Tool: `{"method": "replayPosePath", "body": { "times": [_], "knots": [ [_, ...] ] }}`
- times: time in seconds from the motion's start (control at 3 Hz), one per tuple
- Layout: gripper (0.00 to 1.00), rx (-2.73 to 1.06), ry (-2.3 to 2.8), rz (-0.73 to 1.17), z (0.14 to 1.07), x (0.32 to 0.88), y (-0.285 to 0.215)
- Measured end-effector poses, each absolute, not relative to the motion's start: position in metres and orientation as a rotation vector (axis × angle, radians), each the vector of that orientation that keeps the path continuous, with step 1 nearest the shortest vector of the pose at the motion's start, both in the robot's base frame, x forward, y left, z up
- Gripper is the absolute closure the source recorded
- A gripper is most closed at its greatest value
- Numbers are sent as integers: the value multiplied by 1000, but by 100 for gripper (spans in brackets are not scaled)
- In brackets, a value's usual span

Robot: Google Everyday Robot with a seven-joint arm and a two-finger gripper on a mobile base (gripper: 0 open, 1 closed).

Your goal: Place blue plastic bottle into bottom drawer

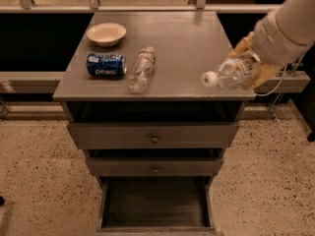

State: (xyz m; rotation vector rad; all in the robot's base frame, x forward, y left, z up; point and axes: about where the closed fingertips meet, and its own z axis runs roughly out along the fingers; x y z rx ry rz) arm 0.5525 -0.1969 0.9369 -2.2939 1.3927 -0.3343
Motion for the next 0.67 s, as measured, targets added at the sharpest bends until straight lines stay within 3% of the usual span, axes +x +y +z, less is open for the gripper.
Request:
{"method": "replayPosePath", "body": {
  "times": [0.33,0.67],
  "knots": [
    [100,-2276,1436,-362,911,544,-223],
    [100,-2308,1400,-305,908,543,-215]
  ]
}}
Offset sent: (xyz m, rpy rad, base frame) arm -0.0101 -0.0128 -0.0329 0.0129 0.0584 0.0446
